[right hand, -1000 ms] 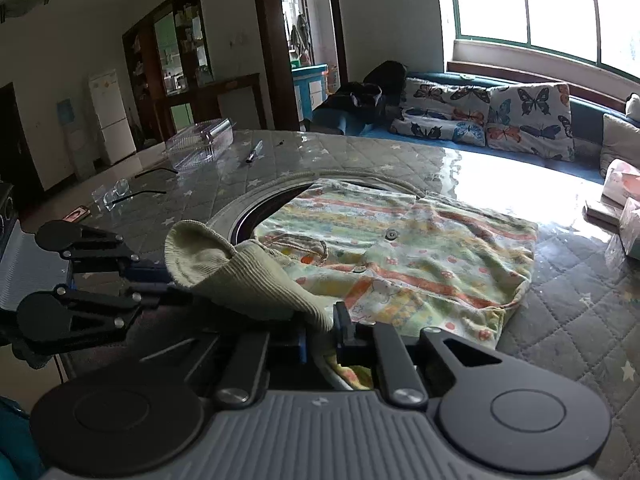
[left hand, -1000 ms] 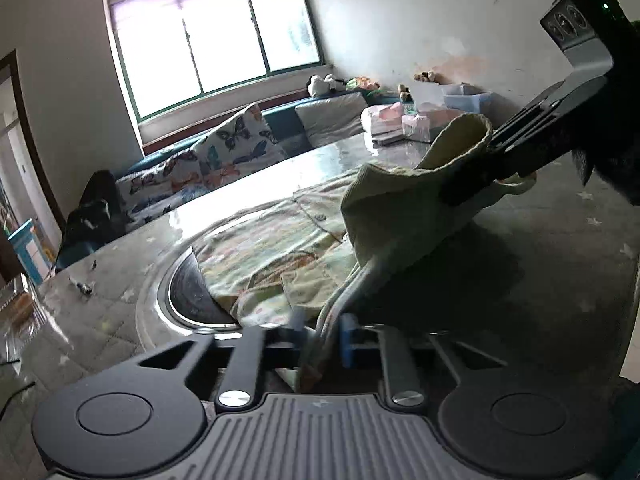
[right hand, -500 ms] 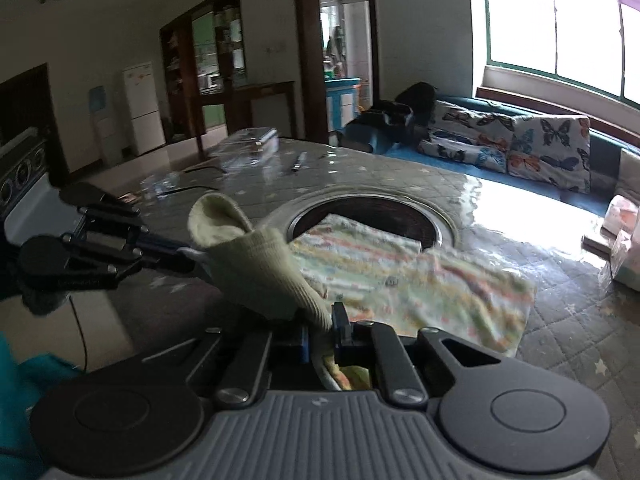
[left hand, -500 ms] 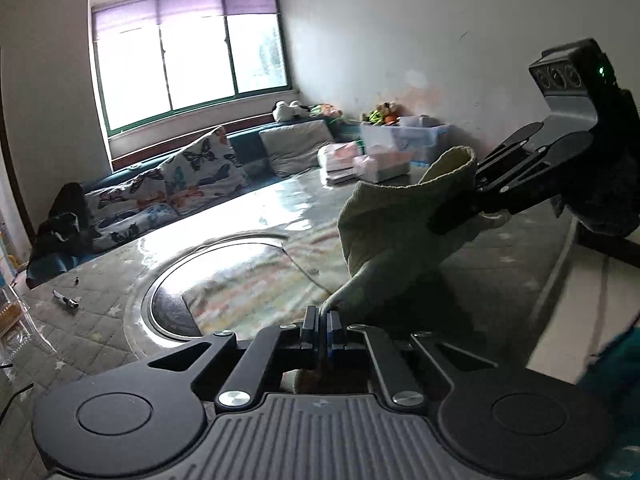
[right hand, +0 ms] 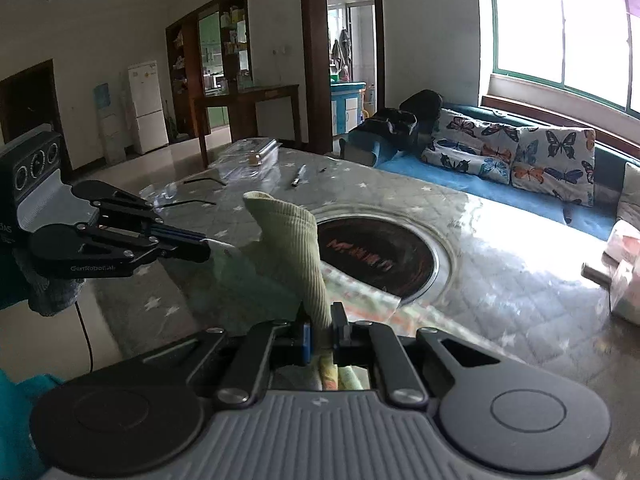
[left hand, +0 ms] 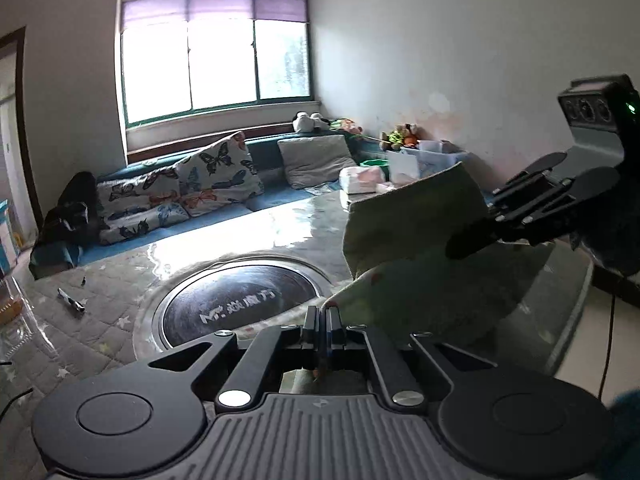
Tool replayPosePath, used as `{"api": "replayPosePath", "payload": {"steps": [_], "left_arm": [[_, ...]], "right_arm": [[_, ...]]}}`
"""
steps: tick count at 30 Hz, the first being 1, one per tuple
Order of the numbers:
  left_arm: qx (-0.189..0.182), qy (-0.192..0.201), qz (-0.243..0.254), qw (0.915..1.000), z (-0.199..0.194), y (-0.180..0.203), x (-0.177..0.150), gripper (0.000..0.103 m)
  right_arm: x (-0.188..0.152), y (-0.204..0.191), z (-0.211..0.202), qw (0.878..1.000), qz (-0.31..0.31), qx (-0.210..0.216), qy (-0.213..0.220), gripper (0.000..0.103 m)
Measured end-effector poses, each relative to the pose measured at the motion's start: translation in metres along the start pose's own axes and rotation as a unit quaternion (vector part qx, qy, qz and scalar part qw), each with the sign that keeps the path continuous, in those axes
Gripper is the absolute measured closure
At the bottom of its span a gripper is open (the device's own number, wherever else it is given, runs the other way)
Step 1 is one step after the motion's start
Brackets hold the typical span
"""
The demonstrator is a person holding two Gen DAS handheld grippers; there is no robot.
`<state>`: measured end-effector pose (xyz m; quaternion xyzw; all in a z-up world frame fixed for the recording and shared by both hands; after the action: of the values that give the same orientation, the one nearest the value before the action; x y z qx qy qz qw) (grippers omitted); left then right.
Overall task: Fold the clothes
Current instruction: 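Fold the held shirt side with the left gripper over the body, then open the left gripper to release the shirt side onto the fold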
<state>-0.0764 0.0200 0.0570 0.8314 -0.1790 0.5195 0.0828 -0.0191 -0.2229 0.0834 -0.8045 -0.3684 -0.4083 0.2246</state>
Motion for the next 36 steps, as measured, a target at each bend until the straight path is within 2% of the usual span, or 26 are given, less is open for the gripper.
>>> {"api": "replayPosePath", "payload": {"steps": [5, 9, 13, 17, 18, 24, 27, 32, 36], "left_arm": [[0.01, -0.016, -0.048, 0.9987, 0.049, -0.033, 0.017, 0.1], [0.02, -0.05, -0.064, 0.9965, 0.093, -0.05, 0.014, 0.1], [0.03, -0.087, -0.078, 0.9926, 0.137, -0.066, 0.008, 0.1], [0.042, -0.117, -0.095, 0.9877, 0.159, -0.074, -0.008, 0.099], [0.047, -0.121, -0.097, 0.9868, 0.162, -0.076, -0.011, 0.098], [0.069, -0.125, -0.111, 0.9834, 0.161, -0.086, -0.018, 0.096], [0.073, -0.114, -0.122, 0.9833, 0.155, -0.081, -0.011, 0.096], [0.03, -0.09, -0.122, 0.988, 0.139, -0.054, 0.003, 0.096], [0.001, -0.103, -0.128, 0.9864, 0.148, -0.037, 0.003, 0.095]], "right_arm": [[0.022, 0.031, 0.038, 1.0, 0.003, -0.015, -0.01, 0.095], [0.027, 0.062, 0.081, 0.999, 0.032, -0.025, -0.033, 0.095], [0.018, 0.084, 0.122, 0.996, 0.066, -0.038, -0.05, 0.094], [-0.003, 0.096, 0.153, 0.991, 0.098, -0.057, -0.069, 0.089], [-0.005, 0.098, 0.153, 0.99, 0.103, -0.068, -0.064, 0.082], [-0.012, 0.1, 0.133, 0.986, 0.113, -0.122, -0.024, 0.081], [-0.015, 0.087, 0.116, 0.988, 0.102, -0.117, -0.014, 0.08], [-0.035, 0.077, 0.106, 0.987, 0.121, -0.104, -0.026, 0.079], [-0.054, 0.087, 0.108, 0.981, 0.152, -0.117, -0.033, 0.078]]}}
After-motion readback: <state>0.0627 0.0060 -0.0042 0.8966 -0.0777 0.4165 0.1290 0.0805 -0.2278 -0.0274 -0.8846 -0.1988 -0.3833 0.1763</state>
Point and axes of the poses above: each gripper's, at about its wrist camera, not at the fingertips, and z roughly the way its jaws point, y to its right, x to its top, the point moved 1 cm from there along z, roughly the way its jaws point, and after that the axes turned 1 degree about x, right-handed, at the moved point
